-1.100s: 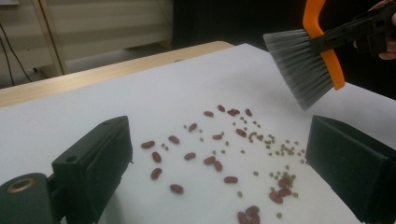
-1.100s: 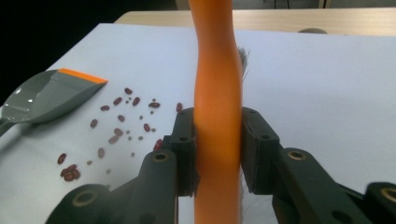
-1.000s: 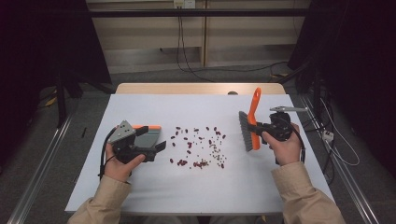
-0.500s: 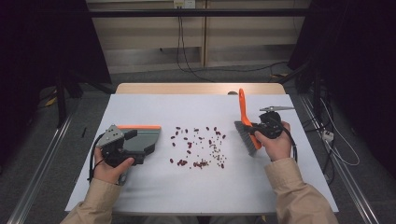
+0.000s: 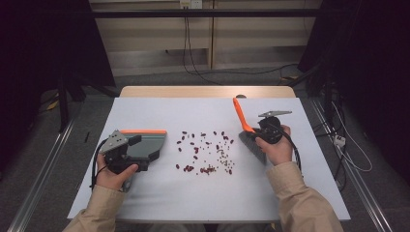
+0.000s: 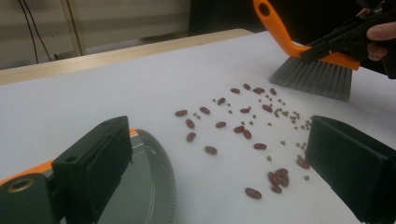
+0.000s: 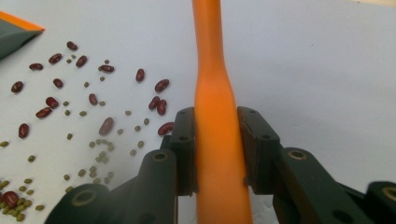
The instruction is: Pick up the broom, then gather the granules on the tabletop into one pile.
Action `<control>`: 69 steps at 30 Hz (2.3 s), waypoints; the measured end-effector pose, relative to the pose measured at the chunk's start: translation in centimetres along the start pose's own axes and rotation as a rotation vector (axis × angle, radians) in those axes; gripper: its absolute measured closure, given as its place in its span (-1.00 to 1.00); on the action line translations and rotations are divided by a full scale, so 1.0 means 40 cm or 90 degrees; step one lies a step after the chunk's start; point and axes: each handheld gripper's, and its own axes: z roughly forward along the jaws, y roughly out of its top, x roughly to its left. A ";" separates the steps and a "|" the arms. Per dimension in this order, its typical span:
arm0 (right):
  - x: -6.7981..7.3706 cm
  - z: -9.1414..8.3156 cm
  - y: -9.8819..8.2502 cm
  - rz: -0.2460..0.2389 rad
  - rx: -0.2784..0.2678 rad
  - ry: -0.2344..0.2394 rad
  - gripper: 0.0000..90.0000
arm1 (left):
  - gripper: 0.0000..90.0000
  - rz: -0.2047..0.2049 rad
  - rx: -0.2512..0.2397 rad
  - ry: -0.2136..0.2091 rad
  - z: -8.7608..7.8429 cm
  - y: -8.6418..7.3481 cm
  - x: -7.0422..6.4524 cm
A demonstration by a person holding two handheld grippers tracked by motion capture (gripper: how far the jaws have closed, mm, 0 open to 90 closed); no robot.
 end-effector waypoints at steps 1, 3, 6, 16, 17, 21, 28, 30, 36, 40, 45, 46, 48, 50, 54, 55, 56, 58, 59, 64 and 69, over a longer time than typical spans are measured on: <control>0.000 0.002 -0.001 0.000 -0.003 0.002 0.54 | -0.85 0.003 0.000 0.000 -0.001 -0.001 0.001; 0.000 0.000 -0.002 -0.005 -0.003 0.001 0.53 | -0.85 0.002 0.000 0.002 -0.003 -0.003 0.003; 0.003 -0.008 -0.005 -0.017 0.005 0.001 0.36 | -0.85 0.001 0.003 0.003 -0.005 -0.008 0.005; 0.005 -0.048 -0.049 -0.024 0.004 -0.021 0.23 | -0.85 0.008 0.013 -0.010 -0.005 -0.023 0.005; 0.005 -0.050 -0.051 -0.031 0.007 -0.024 0.25 | -0.85 0.009 0.013 -0.011 -0.005 -0.025 0.005; 0.004 -0.050 -0.058 -0.040 0.005 -0.025 0.55 | -0.85 0.010 0.017 -0.010 -0.007 -0.030 0.004; 0.004 -0.050 -0.061 -0.069 0.008 -0.032 0.58 | -0.85 0.007 0.017 -0.008 -0.015 -0.036 0.008; 0.001 -0.050 -0.058 -0.059 0.012 -0.033 0.58 | -0.85 0.006 0.016 -0.008 -0.016 -0.037 0.007; -0.015 -0.051 -0.055 -0.034 -0.009 -0.020 0.58 | -0.85 0.002 0.012 -0.008 -0.017 -0.038 0.006; -0.019 -0.050 -0.042 -0.017 -0.044 -0.011 0.59 | -0.85 0.002 0.017 -0.009 -0.013 -0.041 0.012; -0.024 -0.036 -0.013 -0.031 -0.061 -0.009 0.59 | -0.85 0.001 0.017 -0.017 -0.007 -0.040 0.013; -0.024 -0.032 -0.008 -0.036 -0.066 -0.013 0.59 | -0.85 0.000 0.016 -0.016 -0.006 -0.040 0.013; -0.022 -0.026 0.000 -0.042 -0.076 -0.018 0.59 | -0.85 -0.001 0.018 -0.016 -0.005 -0.041 0.013; -0.022 -0.021 0.006 -0.047 -0.085 -0.015 0.59 | -0.85 0.001 0.020 -0.014 -0.006 -0.040 0.014; -0.029 -0.002 0.011 -0.046 -0.097 -0.012 0.59 | -0.85 0.003 0.020 -0.014 -0.011 -0.040 0.010; -0.031 0.004 0.012 -0.044 -0.098 -0.017 0.59 | -0.85 0.003 0.019 -0.014 -0.011 -0.040 0.010; -0.032 0.007 0.012 -0.047 -0.098 -0.018 0.59 | -0.85 0.004 0.020 -0.014 -0.012 -0.040 0.010; -0.033 0.013 0.015 -0.048 -0.104 -0.022 0.59 | -0.85 0.002 0.020 -0.013 -0.013 -0.041 0.010; -0.034 0.017 0.017 -0.049 -0.107 -0.025 0.59 | -0.85 0.001 0.021 -0.012 -0.013 -0.041 0.011; -0.034 0.037 0.032 -0.063 -0.114 -0.034 0.59 | -0.85 0.000 0.019 -0.014 -0.011 -0.041 0.013; -0.022 0.073 0.046 -0.085 -0.104 -0.040 0.59 | -0.85 -0.001 0.024 -0.015 -0.011 -0.043 0.014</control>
